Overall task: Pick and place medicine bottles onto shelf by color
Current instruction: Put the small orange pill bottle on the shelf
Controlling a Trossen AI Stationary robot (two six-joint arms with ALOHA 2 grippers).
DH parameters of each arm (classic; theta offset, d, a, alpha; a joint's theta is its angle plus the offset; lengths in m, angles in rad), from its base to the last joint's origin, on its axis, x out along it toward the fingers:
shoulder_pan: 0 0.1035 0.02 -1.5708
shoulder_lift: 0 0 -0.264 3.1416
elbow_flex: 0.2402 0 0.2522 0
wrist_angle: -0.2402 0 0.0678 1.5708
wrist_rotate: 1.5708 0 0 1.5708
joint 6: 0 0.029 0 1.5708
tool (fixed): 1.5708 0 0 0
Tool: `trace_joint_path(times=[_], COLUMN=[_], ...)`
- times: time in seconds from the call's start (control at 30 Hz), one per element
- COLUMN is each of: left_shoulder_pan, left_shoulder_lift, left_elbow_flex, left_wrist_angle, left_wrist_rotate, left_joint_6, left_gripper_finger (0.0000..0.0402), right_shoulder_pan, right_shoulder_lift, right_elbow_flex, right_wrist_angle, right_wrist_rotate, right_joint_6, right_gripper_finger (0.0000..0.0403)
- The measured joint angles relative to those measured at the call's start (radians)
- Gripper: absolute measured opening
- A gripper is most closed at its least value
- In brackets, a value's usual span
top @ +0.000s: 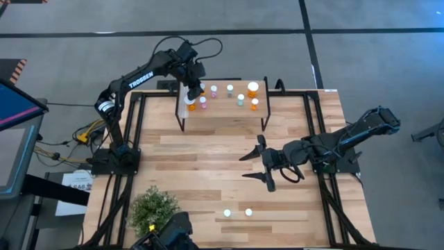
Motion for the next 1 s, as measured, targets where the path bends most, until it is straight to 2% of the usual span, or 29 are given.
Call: trace_joint_path(times=[0.5, 1.0], left_shoulder_pan=[0.000, -0.004], left_shoulder_lift=[-0.008, -0.011], left_elbow_flex=[0.006, 0.198], left_wrist_angle=[0.028, -0.110], left_wrist_rotate=[0.000, -0.079], left_joint_6=[-0.011, -0.036], left_gripper_finger=[0.0199, 0.0200], right_shoulder_pan=[0.000, 0.000], right_shoulder_lift=[0.000, 0.000], right_elbow_flex=[0.000, 0.000], right_wrist_angle=[0.000, 0.000], right_wrist_rotate=[0.000, 0.000], right_joint_6=[0.009, 0.009], right_gripper_finger=[0.0276, 0.0276])
